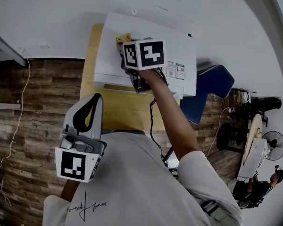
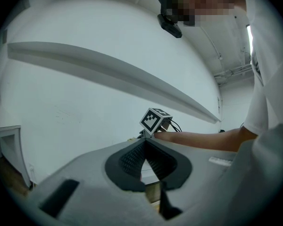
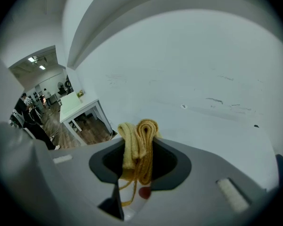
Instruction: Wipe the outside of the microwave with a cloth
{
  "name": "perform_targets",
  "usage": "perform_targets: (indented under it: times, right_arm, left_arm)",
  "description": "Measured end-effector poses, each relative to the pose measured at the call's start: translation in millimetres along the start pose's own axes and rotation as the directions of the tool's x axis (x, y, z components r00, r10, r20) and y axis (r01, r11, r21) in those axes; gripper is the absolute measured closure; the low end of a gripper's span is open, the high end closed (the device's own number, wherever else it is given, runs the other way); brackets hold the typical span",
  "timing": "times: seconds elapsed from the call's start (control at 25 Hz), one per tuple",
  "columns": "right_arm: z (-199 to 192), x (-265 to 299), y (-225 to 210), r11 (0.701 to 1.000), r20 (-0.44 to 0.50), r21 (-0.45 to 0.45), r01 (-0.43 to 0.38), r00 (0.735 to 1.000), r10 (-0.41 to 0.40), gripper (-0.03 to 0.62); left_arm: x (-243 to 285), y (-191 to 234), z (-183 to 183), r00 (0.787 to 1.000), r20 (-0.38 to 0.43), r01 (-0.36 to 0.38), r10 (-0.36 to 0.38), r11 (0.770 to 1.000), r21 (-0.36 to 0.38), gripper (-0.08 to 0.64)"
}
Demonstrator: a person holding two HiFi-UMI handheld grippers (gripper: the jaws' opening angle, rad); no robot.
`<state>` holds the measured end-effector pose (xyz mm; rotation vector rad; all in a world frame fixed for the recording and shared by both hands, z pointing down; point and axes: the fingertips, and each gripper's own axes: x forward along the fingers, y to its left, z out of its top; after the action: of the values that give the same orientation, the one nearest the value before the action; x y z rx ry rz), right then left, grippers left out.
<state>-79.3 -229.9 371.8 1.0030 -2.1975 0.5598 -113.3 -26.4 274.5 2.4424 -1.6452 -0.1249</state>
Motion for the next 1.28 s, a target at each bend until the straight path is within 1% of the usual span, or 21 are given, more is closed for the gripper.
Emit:
perform_targets:
  times: [0.32,0.4,0.48,0.56,0.64,0.76,0.88,1.04,1.2,1.28]
  right_arm:
    - [13.6,21.4,42.4,0.995,-0.006,-0.036,-0.094,0.996,0.094,0.468]
    - [16.2,25.3,55.6,0.99,-0.007,-0.049,-0.135,0.991,0.135,0.468]
    - [17.9,26.0,76.8,0.972,-0.009,-0.059,-0.226,0.974,0.226,0.468]
    - [19.5,18.9,97.6,0.946,-0.006,-0.067,-0.318,0.948,0.319,0.468]
    - [23.1,5.9,105.3,0.933,0.012,-0.085,-0.348,0.936,0.351,0.468]
    - [30.1,-18.2,97.0,0.934,0.051,-0.103,-0.341,0.936,0.347,0.468]
    - [31.9,-42.1,75.2,0.944,0.083,-0.109,-0.31,0.944,0.32,0.468]
    - [24.3,-69.5,30.5,0.966,0.104,-0.107,-0.234,0.964,0.245,0.468]
    - [8.2,-96.6,-19.0,0.988,0.119,-0.066,-0.141,0.982,0.148,0.468]
    - [-0.6,-106.5,-43.1,0.994,0.114,-0.05,-0.097,0.988,0.102,0.468]
  left_arm:
    - [-13.9,13.1,-1.4,0.997,-0.005,-0.071,0.071,0.997,-0.019,0.563]
    - [-16.5,15.0,-1.1,0.996,-0.005,-0.084,0.084,0.996,-0.022,0.563]
    - [-18.4,15.3,-2.6,0.996,-0.008,-0.088,0.088,0.996,-0.015,0.563]
    - [-19.0,13.2,-4.0,0.996,-0.012,-0.087,0.087,0.996,-0.013,0.563]
    - [-17.8,10.2,-4.5,0.997,-0.016,-0.08,0.08,0.997,-0.013,0.563]
    - [-12.3,5.1,-5.1,0.998,-0.023,-0.058,0.057,0.998,-0.011,0.563]
    - [-3.7,-4.2,-6.4,0.999,-0.027,-0.021,0.021,1.0,-0.004,0.563]
    - [9.8,-21.5,-8.7,0.999,-0.026,0.037,-0.037,0.999,0.007,0.562]
    - [19.4,-41.1,-12.5,0.995,-0.038,0.089,-0.089,0.996,0.01,0.563]
    - [25.8,-49.6,-12.9,0.993,-0.043,0.11,-0.11,0.994,0.01,0.563]
